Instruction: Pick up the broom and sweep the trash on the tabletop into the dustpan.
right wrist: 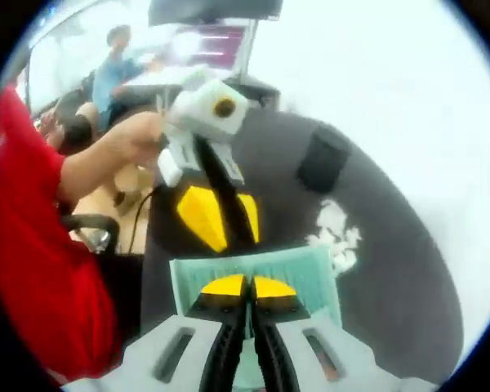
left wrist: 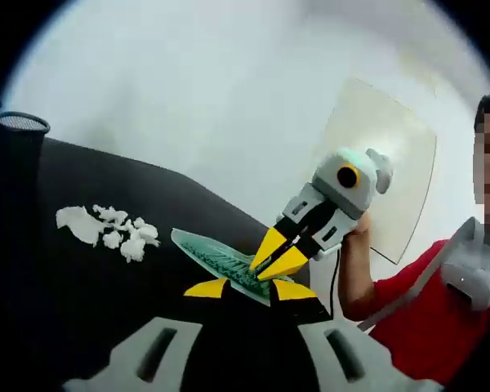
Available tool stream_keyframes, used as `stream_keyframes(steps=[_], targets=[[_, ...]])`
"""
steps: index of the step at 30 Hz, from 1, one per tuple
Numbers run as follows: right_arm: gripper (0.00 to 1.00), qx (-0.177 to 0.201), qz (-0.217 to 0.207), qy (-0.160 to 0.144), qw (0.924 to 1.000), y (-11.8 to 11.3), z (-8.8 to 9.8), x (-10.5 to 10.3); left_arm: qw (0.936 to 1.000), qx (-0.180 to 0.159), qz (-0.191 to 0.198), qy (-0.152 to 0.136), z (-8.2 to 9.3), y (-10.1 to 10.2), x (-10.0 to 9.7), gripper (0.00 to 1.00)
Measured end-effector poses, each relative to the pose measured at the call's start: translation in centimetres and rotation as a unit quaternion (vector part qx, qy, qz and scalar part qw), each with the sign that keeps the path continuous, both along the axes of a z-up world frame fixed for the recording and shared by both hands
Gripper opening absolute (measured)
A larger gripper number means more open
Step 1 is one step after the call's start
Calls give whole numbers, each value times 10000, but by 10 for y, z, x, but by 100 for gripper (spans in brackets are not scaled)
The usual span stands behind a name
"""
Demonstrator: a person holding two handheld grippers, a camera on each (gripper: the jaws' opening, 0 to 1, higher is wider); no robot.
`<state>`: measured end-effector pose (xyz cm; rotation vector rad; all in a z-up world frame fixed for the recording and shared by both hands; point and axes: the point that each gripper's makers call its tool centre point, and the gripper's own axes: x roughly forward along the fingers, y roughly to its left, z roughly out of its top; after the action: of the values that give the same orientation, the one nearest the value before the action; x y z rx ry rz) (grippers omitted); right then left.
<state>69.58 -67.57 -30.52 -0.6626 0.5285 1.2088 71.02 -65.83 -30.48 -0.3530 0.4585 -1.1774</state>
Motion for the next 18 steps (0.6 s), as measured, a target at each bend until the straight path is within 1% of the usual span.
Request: stream_keyframes(steps=[1, 3, 6, 8, 10, 12, 15, 18], targets=[[4, 20, 10, 14, 10000, 1, -1, -1, 9999, 144, 57, -74, -4, 1, 2, 17], [4, 44, -7, 6, 10000, 3, -2, 0, 9998, 159, 101, 19, -8, 1, 1, 18], [4, 35, -30, -24, 10000, 5, -5, -1, 9995, -100, 45, 280, -7, -3, -3, 17], [4, 14, 3, -81, 10000, 7, -6, -2, 9996, 6, -24, 275, -12, -5, -5, 14], [4, 48, 15, -81, 10000, 7, -6, -3, 9992, 248, -106, 283, -22, -6, -7, 11], [4, 74, 34, -95, 9999, 7, -7, -3, 9992, 258, -121, 277, -23, -7, -6, 10], [4, 194, 100, -162, 9996, 7, -5, -3, 9995, 42, -127, 302, -18, -6, -5, 8], [4, 545, 73, -65, 9985, 7, 2, -4, 9995, -88, -118, 261, -15, -4, -6, 6]])
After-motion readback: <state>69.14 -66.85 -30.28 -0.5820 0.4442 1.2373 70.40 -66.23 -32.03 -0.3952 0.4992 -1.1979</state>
